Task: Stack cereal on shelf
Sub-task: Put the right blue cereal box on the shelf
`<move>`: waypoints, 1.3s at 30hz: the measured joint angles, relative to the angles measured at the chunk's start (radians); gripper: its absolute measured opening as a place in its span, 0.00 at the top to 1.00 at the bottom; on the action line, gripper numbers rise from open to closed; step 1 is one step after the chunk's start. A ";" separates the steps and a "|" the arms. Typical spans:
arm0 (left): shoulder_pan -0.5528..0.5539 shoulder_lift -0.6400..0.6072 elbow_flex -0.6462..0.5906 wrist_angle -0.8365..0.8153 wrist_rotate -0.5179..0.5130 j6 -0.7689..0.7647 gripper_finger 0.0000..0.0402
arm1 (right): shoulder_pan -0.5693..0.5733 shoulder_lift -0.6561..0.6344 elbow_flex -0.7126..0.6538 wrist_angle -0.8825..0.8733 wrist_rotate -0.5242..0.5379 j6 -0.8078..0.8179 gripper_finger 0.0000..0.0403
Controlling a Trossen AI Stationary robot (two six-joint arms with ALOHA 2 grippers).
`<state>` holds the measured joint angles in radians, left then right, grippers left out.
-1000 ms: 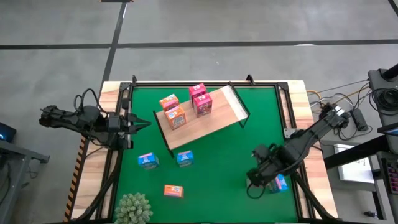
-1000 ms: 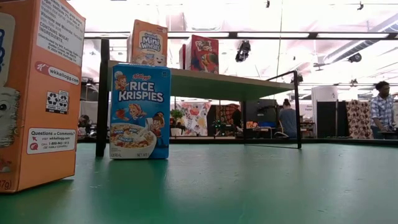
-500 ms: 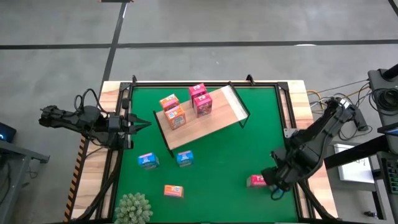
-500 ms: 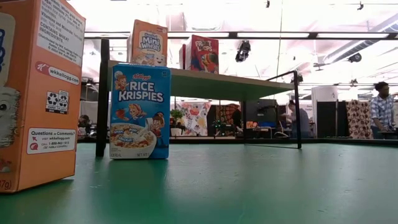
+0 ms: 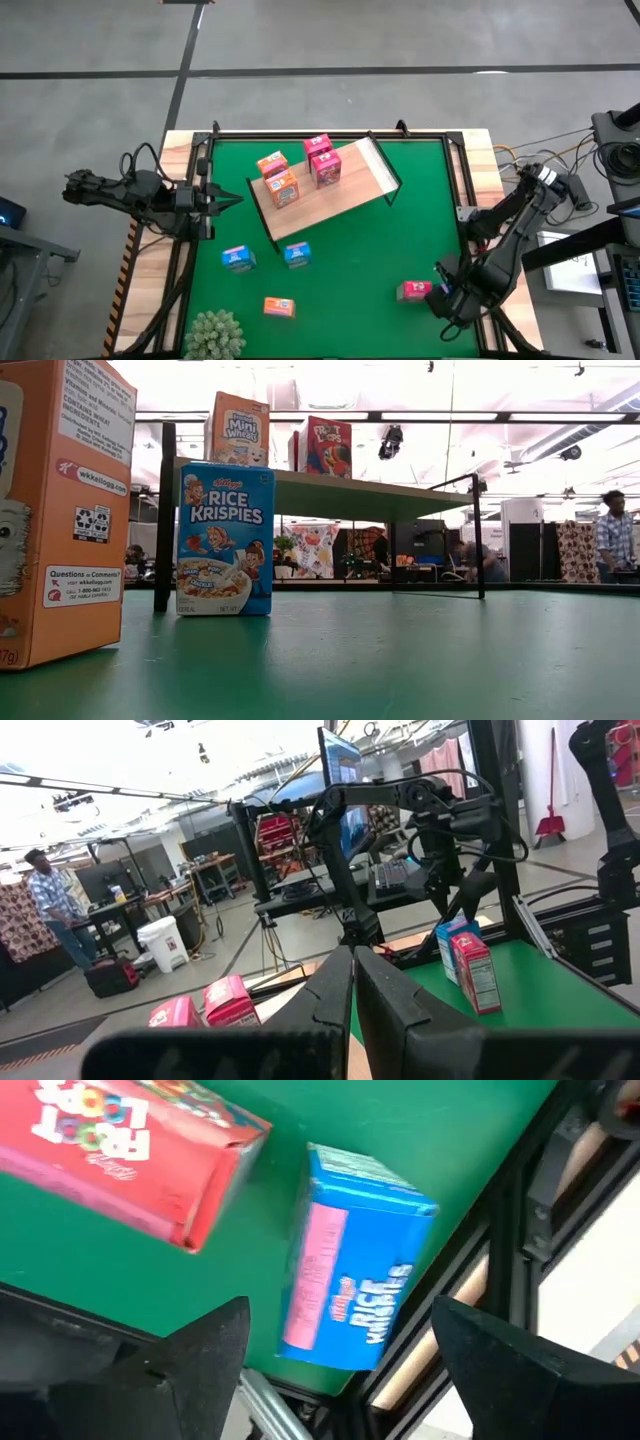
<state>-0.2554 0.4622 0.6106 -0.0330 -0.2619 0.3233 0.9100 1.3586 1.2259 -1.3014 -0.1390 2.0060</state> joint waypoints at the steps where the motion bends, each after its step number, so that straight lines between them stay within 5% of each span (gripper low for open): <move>1: 0.000 0.000 0.000 0.000 0.000 0.000 1.00 | 0.000 0.003 0.000 0.004 0.000 -0.002 0.25; 12: 0.000 0.001 0.000 0.003 0.000 0.008 1.00 | 0.002 0.048 -0.050 0.003 0.008 -0.012 0.32; 23: 0.000 0.001 0.000 0.003 0.000 0.008 1.00 | 0.002 0.028 -0.053 0.003 0.008 -0.005 0.63; 30: 0.000 0.001 0.000 0.003 0.000 0.008 1.00 | -0.004 -0.050 -0.045 -0.019 0.019 0.041 0.71; 34: 0.000 0.002 0.000 0.008 0.000 0.008 1.00 | -0.017 -0.116 0.009 -0.149 0.160 0.107 0.71; 39: 0.000 0.002 0.000 0.008 0.000 0.008 1.00 | -0.051 -0.174 0.091 -0.268 0.462 0.067 0.72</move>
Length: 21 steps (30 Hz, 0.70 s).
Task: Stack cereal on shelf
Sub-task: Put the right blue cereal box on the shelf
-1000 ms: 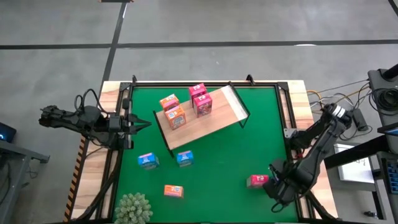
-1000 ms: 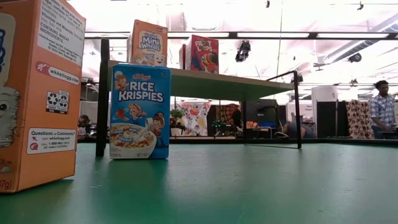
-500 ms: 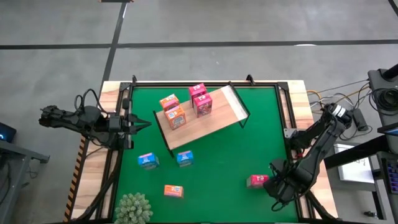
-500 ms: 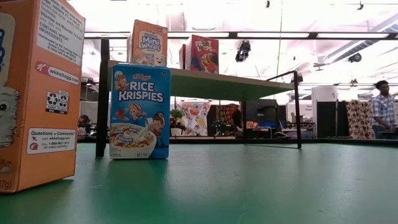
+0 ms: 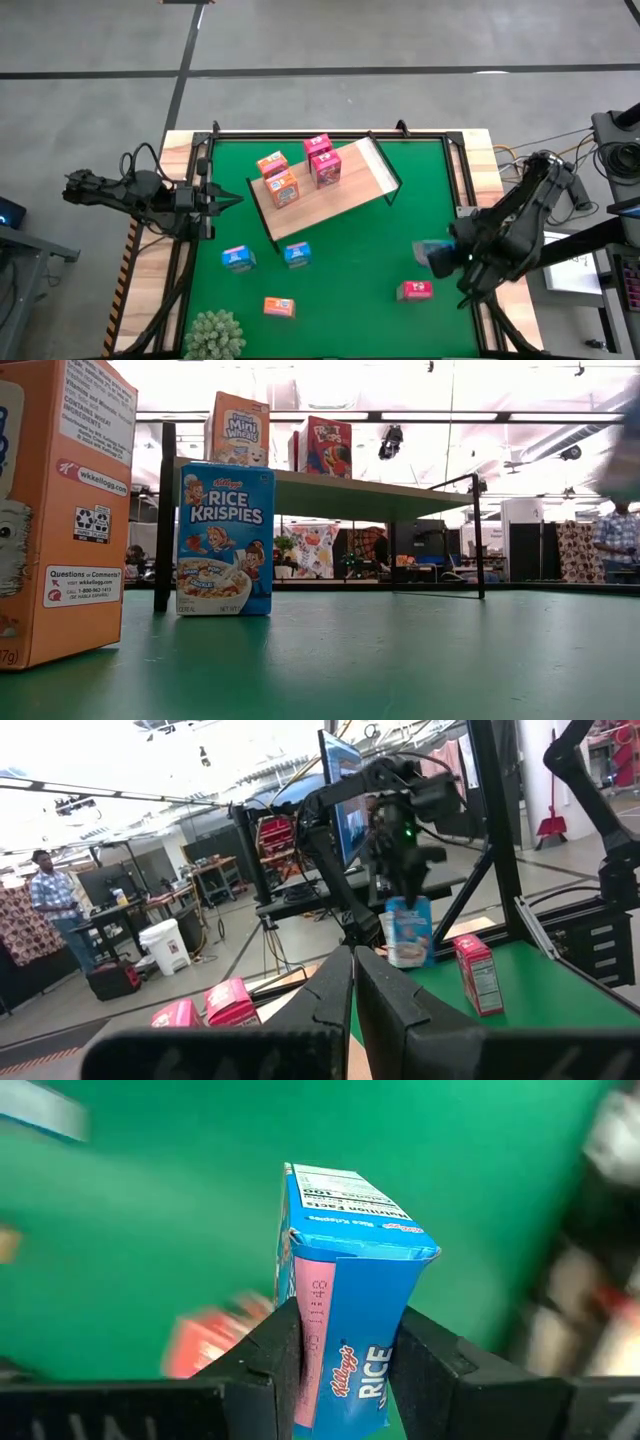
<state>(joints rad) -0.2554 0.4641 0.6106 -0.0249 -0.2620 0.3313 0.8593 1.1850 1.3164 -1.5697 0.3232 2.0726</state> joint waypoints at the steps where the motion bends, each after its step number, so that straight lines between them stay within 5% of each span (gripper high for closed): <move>1: 0.000 0.000 0.000 0.001 0.000 0.000 1.00 | -0.016 -0.013 0.008 0.007 0.073 -0.054 0.72; 5: 0.000 0.000 0.000 0.003 0.000 0.000 1.00 | -0.118 -0.028 0.062 0.016 0.279 -0.278 0.72; 10: 0.000 0.000 0.000 0.003 0.000 0.000 1.00 | -0.302 -0.006 0.141 0.074 0.340 -0.651 0.72; 14: 0.000 0.000 0.000 0.003 0.000 0.000 1.00 | -0.453 0.027 0.208 0.194 0.316 -0.998 0.72; 21: 0.000 0.007 0.000 0.003 0.000 0.000 1.00 | -0.674 0.127 0.372 0.272 0.124 -1.490 0.72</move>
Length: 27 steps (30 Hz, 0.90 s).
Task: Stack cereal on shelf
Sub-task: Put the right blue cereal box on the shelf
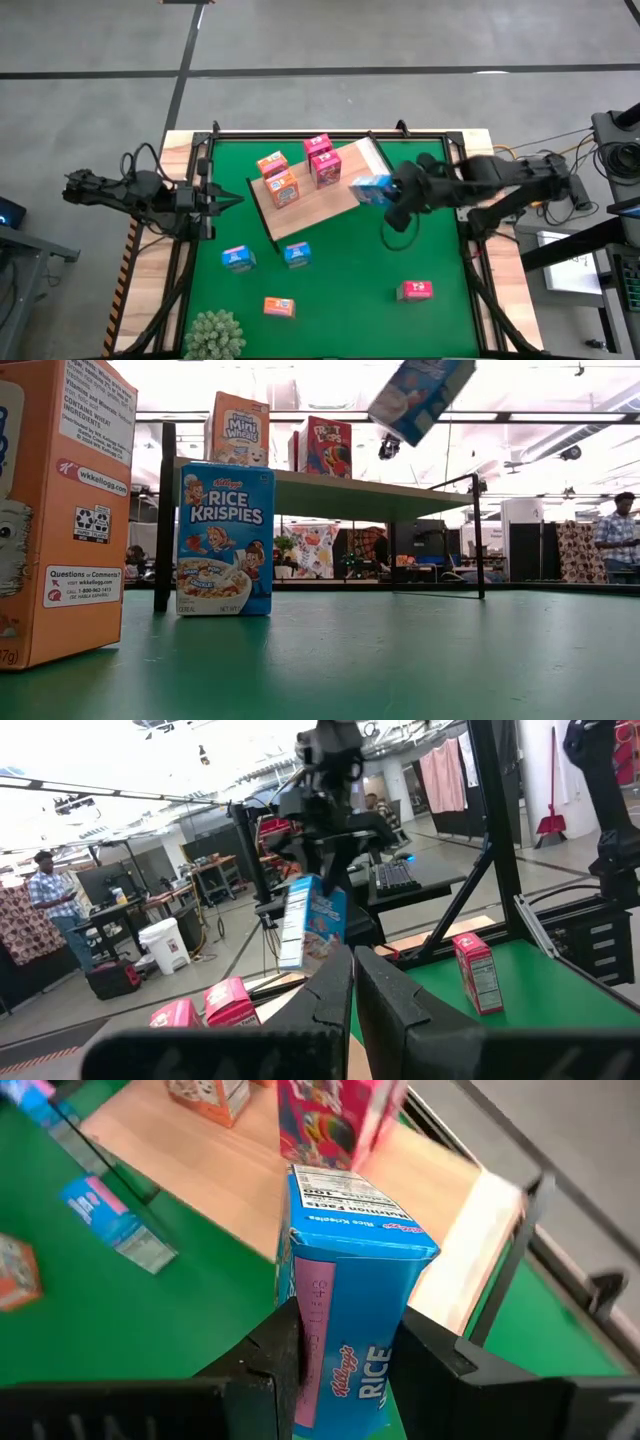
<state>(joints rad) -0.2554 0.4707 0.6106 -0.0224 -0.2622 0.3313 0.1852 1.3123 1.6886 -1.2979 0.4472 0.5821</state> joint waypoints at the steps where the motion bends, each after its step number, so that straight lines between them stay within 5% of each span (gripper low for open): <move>1: 0.000 0.002 0.000 -0.001 0.000 0.000 1.00 | -0.025 0.019 0.027 -0.001 -0.016 -0.052 0.72; 16: 0.000 0.029 0.000 0.000 0.000 -0.001 1.00 | -0.252 0.374 0.406 -0.273 -0.135 -0.888 0.72; 27: 0.000 0.027 0.000 0.007 0.000 0.031 1.00 | -0.340 0.441 0.500 -0.274 -0.133 -1.007 0.72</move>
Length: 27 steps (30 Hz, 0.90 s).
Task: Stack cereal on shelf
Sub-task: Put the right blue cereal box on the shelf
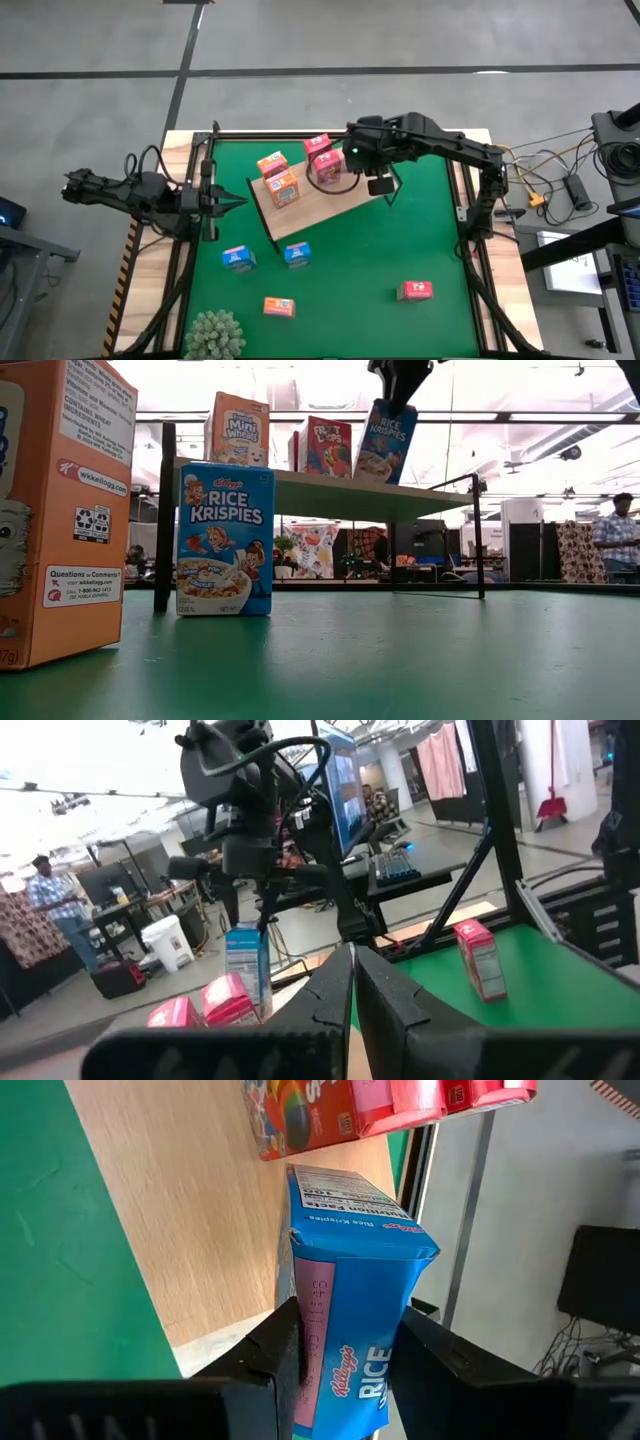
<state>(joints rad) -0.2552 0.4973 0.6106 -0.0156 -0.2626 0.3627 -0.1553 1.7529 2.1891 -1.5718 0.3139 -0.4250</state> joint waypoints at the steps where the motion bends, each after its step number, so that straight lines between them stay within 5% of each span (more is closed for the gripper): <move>1: 0.000 -0.002 0.000 0.012 0.000 0.017 1.00 | -0.004 -0.001 0.000 0.000 -0.001 0.011 0.72; 11: 0.000 -0.031 0.003 0.042 0.000 0.040 1.00 | -0.003 -0.008 -0.001 0.000 -0.088 0.102 0.72; 27: 0.000 -0.026 0.003 0.052 0.000 -0.025 1.00 | -0.007 -0.009 -0.018 0.001 -0.059 0.269 0.72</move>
<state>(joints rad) -0.2554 0.4713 0.6140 0.0369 -0.2626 0.3378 -0.1627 1.7443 2.1711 -1.5711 0.2546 -0.1563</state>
